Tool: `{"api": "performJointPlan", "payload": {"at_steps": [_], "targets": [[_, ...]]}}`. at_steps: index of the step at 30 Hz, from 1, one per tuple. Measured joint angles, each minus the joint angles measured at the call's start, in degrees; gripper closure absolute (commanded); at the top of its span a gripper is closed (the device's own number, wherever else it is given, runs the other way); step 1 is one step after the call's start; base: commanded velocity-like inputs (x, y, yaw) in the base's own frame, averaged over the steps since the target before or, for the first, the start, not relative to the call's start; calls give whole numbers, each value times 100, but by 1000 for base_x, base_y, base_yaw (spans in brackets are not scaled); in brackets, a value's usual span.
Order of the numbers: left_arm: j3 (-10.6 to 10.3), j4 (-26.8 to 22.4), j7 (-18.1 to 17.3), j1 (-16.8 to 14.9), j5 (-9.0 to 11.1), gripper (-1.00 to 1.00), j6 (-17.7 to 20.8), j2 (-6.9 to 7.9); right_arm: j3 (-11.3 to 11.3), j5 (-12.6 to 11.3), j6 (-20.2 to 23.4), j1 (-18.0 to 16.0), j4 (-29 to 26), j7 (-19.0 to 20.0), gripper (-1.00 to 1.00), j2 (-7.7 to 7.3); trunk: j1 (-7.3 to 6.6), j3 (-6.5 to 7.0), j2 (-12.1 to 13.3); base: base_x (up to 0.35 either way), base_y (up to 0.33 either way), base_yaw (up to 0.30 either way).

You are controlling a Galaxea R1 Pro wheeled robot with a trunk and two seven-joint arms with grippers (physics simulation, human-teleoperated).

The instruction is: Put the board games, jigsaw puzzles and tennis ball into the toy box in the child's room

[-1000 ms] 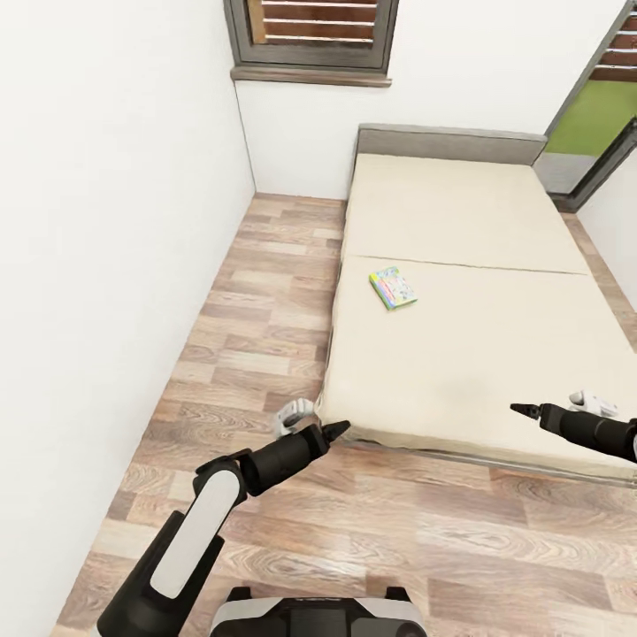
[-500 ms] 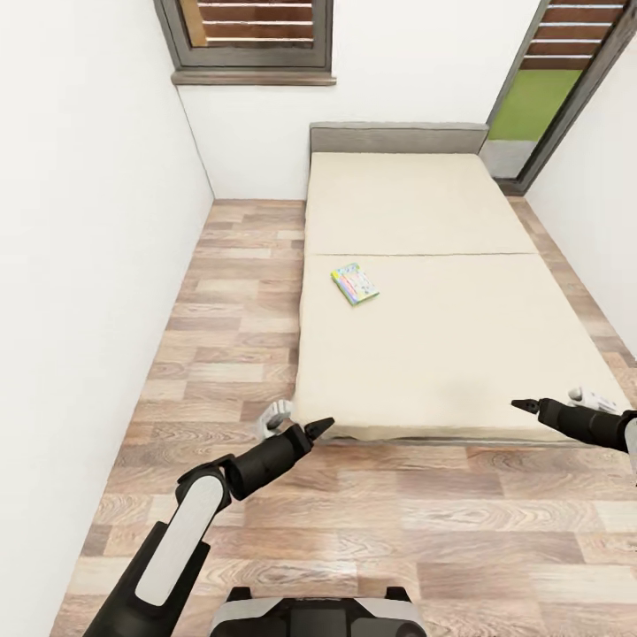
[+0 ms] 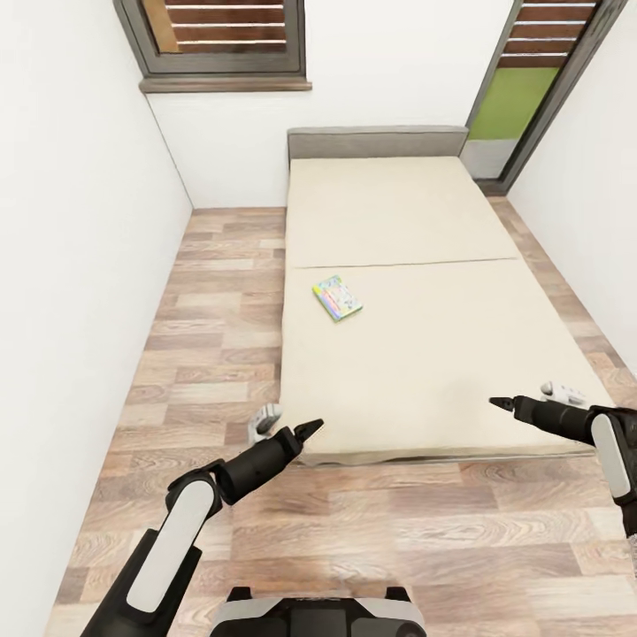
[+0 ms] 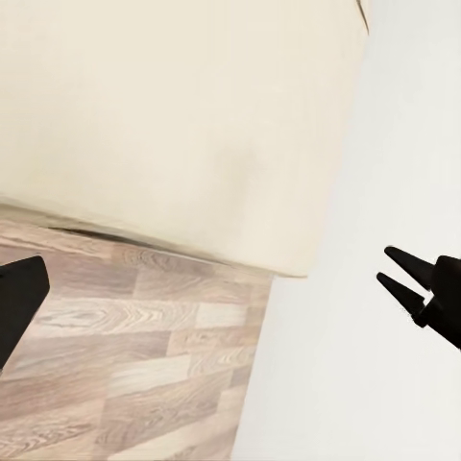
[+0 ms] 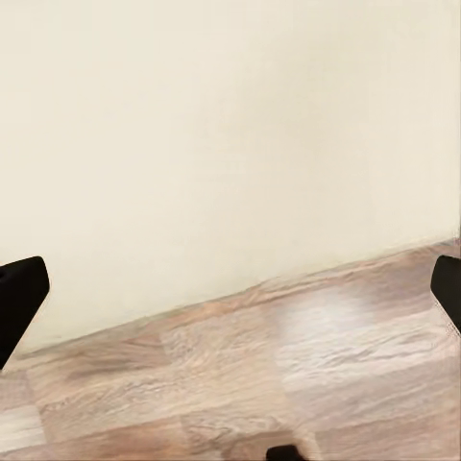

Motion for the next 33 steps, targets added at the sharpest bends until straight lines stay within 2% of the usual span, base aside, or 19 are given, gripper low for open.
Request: {"api": "performJointPlan", "payload": {"at_steps": [6, 15, 18, 20, 26, 33], "targets": [[125, -10, -7, 88, -2, -100, -3, 27, 263, -2, -114, 5, 8, 8, -100, 29, 0, 0, 0, 313, -23, -17], [410, -22, -20, 168, 6, -100, -2, 91, 398, -1, -164, 14, 11, 27, -100, 52, 0, 0, 0, 325, -8, -6], [516, 44, -87, 122, -61, -100, -66, 162, 439, -84, -230, 80, -53, 90, -100, 123, 53, 0, 2, 0, 0, 0], [583, 109, -151, 57, -40, -100, -127, 222, 451, -72, -293, 50, -117, 156, -100, 187, -4, 0, 0, 0, 0, 0], [613, 303, -209, -57, -41, -100, -237, 223, 451, -68, -299, 50, -295, 158, -100, 369, 3, 0, 1, 0, 0, 0], [613, 317, -208, -57, -40, -100, -238, 223, 451, -66, -300, 50, -295, 158, -100, 369, 3, 0, 1, 0, 0, 0]]}}
